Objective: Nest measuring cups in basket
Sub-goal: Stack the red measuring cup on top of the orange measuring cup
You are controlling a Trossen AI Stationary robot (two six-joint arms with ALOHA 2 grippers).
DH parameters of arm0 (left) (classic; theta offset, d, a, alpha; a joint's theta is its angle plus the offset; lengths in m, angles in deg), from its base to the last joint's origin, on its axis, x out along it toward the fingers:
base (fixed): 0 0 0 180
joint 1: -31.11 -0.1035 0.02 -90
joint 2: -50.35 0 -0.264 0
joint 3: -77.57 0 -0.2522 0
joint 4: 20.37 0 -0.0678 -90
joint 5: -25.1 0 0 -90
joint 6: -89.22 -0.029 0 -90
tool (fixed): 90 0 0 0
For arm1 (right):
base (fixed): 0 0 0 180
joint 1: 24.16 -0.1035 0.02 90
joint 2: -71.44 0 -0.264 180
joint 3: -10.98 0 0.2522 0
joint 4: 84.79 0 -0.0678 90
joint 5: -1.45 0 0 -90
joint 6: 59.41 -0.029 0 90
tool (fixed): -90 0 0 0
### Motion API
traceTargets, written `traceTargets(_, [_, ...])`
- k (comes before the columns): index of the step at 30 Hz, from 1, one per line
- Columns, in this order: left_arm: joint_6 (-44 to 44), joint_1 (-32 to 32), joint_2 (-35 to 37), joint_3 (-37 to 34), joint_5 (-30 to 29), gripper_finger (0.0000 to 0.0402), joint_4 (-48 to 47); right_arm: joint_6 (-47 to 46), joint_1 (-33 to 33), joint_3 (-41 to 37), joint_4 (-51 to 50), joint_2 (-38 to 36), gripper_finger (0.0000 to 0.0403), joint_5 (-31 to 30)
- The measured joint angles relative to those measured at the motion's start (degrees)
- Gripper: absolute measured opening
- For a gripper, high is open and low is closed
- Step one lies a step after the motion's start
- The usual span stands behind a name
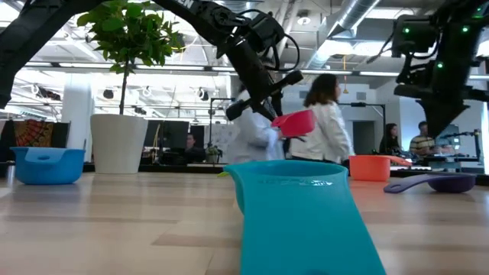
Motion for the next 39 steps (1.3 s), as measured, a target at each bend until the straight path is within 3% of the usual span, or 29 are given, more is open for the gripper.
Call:
traceTargets(7, [-1.87,0.02,0.00,0.00,0.02,0.0010,-0.31,-1.37,0.11,-4.01,0.16,0.26,0.0007,1.02])
traceTargets(15, [-3.81,0.02,0.00,0.00,0.01,0.0012,-0.83,-5.24,0.06,-6.60,1.89,1.38,0.0015,1.42])
traceTargets(22, [-4.23,0.04,0.00,0.00,0.02,0.0013,-0.96,-5.75,0.15,-8.02,11.44,4.24,0.0008,2.62])
traceTargets(30, [-4.94,0.26,0.00,0.02,0.02,0.0013,-1.82,-2.97,0.66,-8.02,19.57,12.51,0.0007,2.92])
traceTargets(39, [-6.21,0.31,0.00,0.02,0.02,0.0013,-1.99,-2.39,-3.10,-7.91,29.04,14.27,0.0012,10.47])
